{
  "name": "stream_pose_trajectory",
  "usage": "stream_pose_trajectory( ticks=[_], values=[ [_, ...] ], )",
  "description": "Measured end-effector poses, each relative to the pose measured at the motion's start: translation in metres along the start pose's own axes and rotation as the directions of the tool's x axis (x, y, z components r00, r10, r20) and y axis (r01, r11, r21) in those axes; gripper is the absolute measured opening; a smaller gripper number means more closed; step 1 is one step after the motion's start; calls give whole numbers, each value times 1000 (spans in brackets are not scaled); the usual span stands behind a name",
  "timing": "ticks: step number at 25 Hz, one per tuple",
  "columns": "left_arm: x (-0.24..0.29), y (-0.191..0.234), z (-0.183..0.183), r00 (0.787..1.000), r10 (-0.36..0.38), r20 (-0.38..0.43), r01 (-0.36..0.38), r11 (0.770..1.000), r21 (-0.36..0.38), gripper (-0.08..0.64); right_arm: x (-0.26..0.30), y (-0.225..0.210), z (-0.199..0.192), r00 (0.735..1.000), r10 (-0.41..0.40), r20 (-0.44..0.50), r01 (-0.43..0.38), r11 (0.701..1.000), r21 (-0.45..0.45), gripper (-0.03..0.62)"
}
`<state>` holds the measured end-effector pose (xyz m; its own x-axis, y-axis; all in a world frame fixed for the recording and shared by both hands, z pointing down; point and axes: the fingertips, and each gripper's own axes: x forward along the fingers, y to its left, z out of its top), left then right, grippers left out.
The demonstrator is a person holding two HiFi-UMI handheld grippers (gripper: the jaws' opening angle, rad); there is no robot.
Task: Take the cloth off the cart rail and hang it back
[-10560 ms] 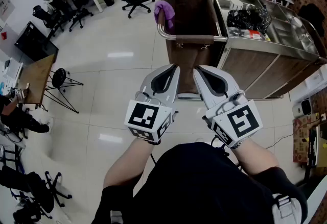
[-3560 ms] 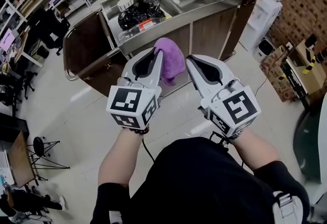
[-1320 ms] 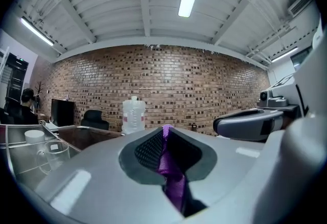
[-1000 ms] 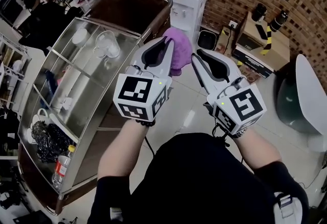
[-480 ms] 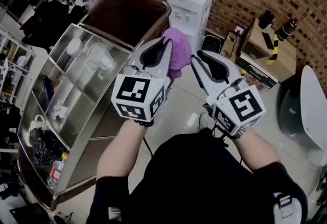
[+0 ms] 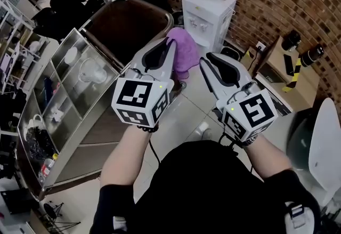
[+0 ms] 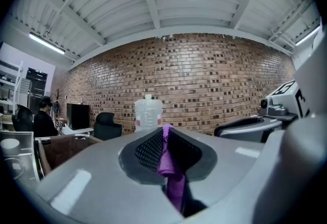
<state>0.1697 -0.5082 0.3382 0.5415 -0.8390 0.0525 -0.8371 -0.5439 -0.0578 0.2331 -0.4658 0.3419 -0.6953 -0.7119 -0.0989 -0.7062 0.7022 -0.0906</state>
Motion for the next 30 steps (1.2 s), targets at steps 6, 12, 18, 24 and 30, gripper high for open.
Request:
stream_pose_trajectory(
  ticks=[6, 12, 18, 24, 30],
  values=[
    [42, 4, 9, 995, 102, -1, -102, 995, 5, 32, 0, -50, 1, 997, 71, 8, -71, 997, 18, 66],
    [70, 22, 20, 981, 192, 5, -192, 981, -4, 32, 8, -85, -1, 993, 120, 8, -121, 992, 28, 66],
    [84, 38, 24, 969, 246, 1, -246, 969, -13, 32, 20, -98, 0, 987, 159, 21, -160, 987, 25, 66],
    [101, 69, 29, 960, 279, 5, -279, 960, -13, 32, 50, -110, -3, 980, 194, 32, -194, 981, 12, 67],
    [112, 103, 43, 945, 325, 30, -325, 946, -10, 32, 87, -116, 0, 968, 248, 47, -248, 969, -8, 67]
  ],
)
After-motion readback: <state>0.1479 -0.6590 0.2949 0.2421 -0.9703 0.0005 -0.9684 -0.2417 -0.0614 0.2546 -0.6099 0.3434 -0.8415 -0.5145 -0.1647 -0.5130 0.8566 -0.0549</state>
